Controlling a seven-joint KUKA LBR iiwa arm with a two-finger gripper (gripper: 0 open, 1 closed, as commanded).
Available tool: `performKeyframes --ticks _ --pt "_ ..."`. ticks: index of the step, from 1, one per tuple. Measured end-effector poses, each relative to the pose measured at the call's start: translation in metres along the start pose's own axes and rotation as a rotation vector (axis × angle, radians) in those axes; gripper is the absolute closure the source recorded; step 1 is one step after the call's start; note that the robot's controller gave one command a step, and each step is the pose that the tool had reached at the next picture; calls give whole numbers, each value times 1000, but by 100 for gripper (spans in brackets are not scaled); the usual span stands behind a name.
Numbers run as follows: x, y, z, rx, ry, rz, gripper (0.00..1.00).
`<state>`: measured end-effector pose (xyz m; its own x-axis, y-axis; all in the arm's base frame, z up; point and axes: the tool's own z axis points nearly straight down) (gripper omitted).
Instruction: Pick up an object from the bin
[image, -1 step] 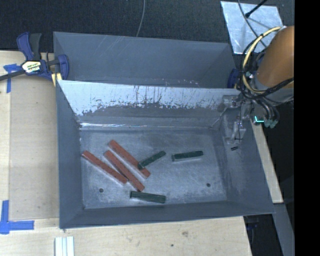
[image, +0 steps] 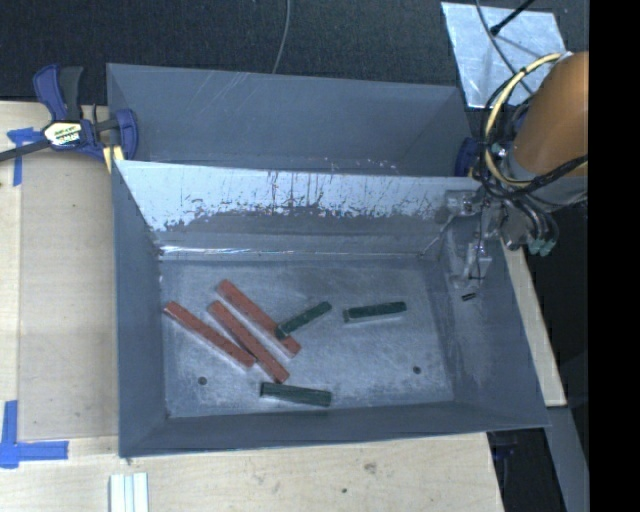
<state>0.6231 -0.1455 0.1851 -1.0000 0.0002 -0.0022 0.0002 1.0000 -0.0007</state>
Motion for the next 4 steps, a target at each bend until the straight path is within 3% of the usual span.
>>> performKeyframes --ticks 1,2,3,4 --pt "25 27 52 1 -5 -74 0" --pt "25 50 108 0 -3 9 0" --pt "31 53 114 0 -3 0 100" --pt "31 53 115 0 -2 0 0"
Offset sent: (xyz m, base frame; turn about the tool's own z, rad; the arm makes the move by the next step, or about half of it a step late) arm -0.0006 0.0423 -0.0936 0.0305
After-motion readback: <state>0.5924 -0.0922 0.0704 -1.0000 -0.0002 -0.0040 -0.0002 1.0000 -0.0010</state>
